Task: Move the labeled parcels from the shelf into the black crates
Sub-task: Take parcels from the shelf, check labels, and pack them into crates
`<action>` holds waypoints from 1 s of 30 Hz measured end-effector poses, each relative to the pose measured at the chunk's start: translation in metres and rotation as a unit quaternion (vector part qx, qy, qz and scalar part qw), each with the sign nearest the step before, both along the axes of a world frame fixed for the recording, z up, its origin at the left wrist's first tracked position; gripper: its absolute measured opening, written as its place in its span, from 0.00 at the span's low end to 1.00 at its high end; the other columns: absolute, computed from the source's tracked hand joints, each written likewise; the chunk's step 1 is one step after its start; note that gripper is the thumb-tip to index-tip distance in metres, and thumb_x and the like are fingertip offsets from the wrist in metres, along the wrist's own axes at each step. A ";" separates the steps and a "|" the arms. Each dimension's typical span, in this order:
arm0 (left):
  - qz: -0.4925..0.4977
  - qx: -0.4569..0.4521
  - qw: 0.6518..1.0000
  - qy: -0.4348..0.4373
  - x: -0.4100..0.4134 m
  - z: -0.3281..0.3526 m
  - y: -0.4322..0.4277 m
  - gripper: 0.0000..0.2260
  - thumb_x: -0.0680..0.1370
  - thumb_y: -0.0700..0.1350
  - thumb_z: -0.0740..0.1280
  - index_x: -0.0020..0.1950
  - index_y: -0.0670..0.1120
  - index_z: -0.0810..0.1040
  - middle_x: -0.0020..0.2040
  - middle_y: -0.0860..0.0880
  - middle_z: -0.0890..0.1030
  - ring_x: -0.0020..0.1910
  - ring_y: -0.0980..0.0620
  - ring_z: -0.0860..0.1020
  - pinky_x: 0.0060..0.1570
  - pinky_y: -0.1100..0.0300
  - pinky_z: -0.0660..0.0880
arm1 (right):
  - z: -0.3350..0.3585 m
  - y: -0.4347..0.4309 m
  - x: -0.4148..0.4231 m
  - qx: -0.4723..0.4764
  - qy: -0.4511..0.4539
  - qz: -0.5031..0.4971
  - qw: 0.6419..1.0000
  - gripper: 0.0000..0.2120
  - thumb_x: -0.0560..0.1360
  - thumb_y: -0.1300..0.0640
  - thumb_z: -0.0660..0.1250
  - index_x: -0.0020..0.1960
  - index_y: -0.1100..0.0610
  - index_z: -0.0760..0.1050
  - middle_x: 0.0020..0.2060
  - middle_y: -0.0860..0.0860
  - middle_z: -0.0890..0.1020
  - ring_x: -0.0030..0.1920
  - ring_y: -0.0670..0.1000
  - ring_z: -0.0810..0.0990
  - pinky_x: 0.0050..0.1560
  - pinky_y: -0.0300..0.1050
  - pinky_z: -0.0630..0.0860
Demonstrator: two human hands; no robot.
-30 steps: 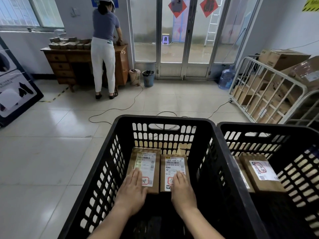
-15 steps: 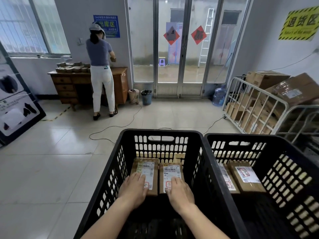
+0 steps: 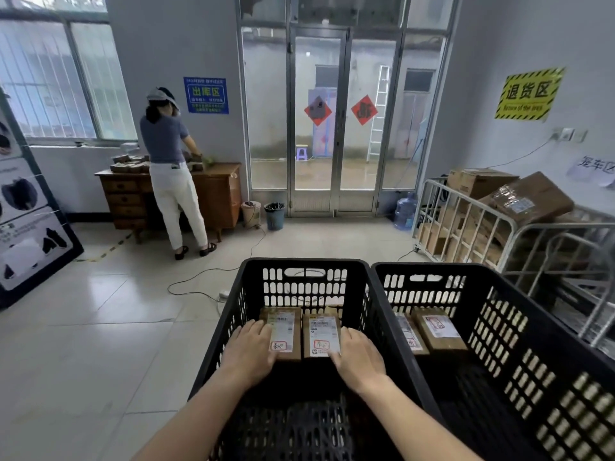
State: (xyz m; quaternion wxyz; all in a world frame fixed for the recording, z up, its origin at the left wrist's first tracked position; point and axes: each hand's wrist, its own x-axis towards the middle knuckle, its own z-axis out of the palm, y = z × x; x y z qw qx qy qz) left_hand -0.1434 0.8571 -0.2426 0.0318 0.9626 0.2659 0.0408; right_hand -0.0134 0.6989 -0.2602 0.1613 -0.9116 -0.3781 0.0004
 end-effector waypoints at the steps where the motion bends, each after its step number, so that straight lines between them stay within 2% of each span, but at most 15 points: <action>1: -0.002 0.000 1.000 -0.004 -0.004 0.005 -0.005 0.25 0.79 0.54 0.59 0.73 0.45 0.61 0.74 0.47 0.64 0.74 0.49 0.59 0.74 0.52 0.56 | 0.005 -0.005 -0.006 0.000 -0.005 -0.002 1.000 0.25 0.78 0.47 0.59 0.69 0.60 0.63 0.67 0.54 0.71 0.68 0.53 0.67 0.70 0.44 0.62; 3: -0.006 -0.003 1.000 -0.010 -0.011 0.012 -0.014 0.27 0.79 0.54 0.59 0.75 0.45 0.58 0.75 0.47 0.61 0.75 0.49 0.56 0.75 0.52 0.53 | 0.016 -0.016 -0.015 0.010 -0.019 -0.003 1.000 0.27 0.78 0.47 0.59 0.71 0.61 0.60 0.69 0.55 0.69 0.70 0.53 0.65 0.71 0.44 0.60; 6: -0.015 -0.010 0.999 -0.028 -0.025 0.022 -0.033 0.26 0.79 0.54 0.59 0.75 0.45 0.59 0.76 0.45 0.59 0.76 0.48 0.55 0.75 0.53 0.52 | 0.033 -0.038 -0.031 0.031 -0.047 -0.006 0.998 0.24 0.78 0.48 0.60 0.69 0.60 0.63 0.66 0.54 0.72 0.67 0.53 0.68 0.69 0.45 0.63; 10: -0.044 -0.007 0.998 -0.053 -0.042 0.029 -0.064 0.26 0.78 0.54 0.60 0.73 0.46 0.60 0.74 0.45 0.63 0.74 0.47 0.58 0.74 0.53 0.55 | 0.050 -0.081 -0.056 0.042 -0.074 -0.031 0.996 0.22 0.77 0.48 0.60 0.66 0.58 0.65 0.62 0.53 0.73 0.64 0.53 0.70 0.65 0.46 0.67; 14: -0.083 -0.017 0.994 -0.064 -0.048 0.034 -0.103 0.29 0.78 0.55 0.61 0.75 0.46 0.57 0.74 0.44 0.62 0.74 0.45 0.59 0.73 0.51 0.58 | 0.058 -0.138 -0.079 0.037 -0.086 -0.070 0.993 0.25 0.77 0.46 0.60 0.69 0.59 0.62 0.65 0.55 0.71 0.66 0.55 0.68 0.65 0.46 0.66; 18: -0.142 -0.015 0.987 -0.069 -0.044 0.042 -0.155 0.30 0.77 0.57 0.61 0.75 0.47 0.57 0.73 0.43 0.64 0.72 0.45 0.61 0.70 0.53 0.61 | 0.061 -0.207 -0.101 0.015 -0.071 -0.139 0.988 0.28 0.76 0.45 0.60 0.70 0.59 0.61 0.67 0.56 0.69 0.68 0.56 0.66 0.66 0.49 0.65; 21: -0.190 -0.033 0.979 -0.064 -0.036 0.048 -0.199 0.30 0.77 0.57 0.61 0.75 0.47 0.56 0.73 0.43 0.62 0.73 0.43 0.60 0.71 0.52 0.59 | 0.067 -0.262 -0.115 0.011 -0.060 -0.193 0.979 0.30 0.76 0.44 0.60 0.72 0.58 0.59 0.69 0.55 0.68 0.69 0.55 0.65 0.67 0.49 0.63; 24: -0.246 -0.019 0.966 -0.073 -0.027 0.054 -0.247 0.30 0.77 0.58 0.61 0.74 0.47 0.59 0.72 0.43 0.65 0.72 0.44 0.62 0.70 0.54 0.60 | 0.074 -0.318 -0.129 0.005 -0.062 -0.236 0.970 0.28 0.76 0.43 0.60 0.70 0.57 0.62 0.67 0.55 0.70 0.66 0.56 0.68 0.63 0.49 0.68; 26: -0.279 -0.014 0.957 -0.073 -0.023 0.059 -0.282 0.30 0.76 0.59 0.61 0.74 0.47 0.59 0.71 0.43 0.65 0.71 0.44 0.63 0.70 0.54 0.60 | 0.079 -0.354 -0.139 -0.004 -0.071 -0.278 0.958 0.29 0.75 0.42 0.61 0.69 0.56 0.62 0.65 0.55 0.71 0.65 0.56 0.69 0.61 0.49 0.70; 30: -0.336 -0.014 0.939 -0.069 -0.016 0.066 -0.348 0.29 0.76 0.58 0.61 0.73 0.48 0.61 0.70 0.44 0.66 0.70 0.44 0.64 0.69 0.54 0.60 | 0.088 -0.420 -0.161 -0.023 -0.079 -0.362 0.929 0.32 0.74 0.40 0.61 0.71 0.56 0.60 0.68 0.55 0.68 0.67 0.56 0.67 0.64 0.50 0.67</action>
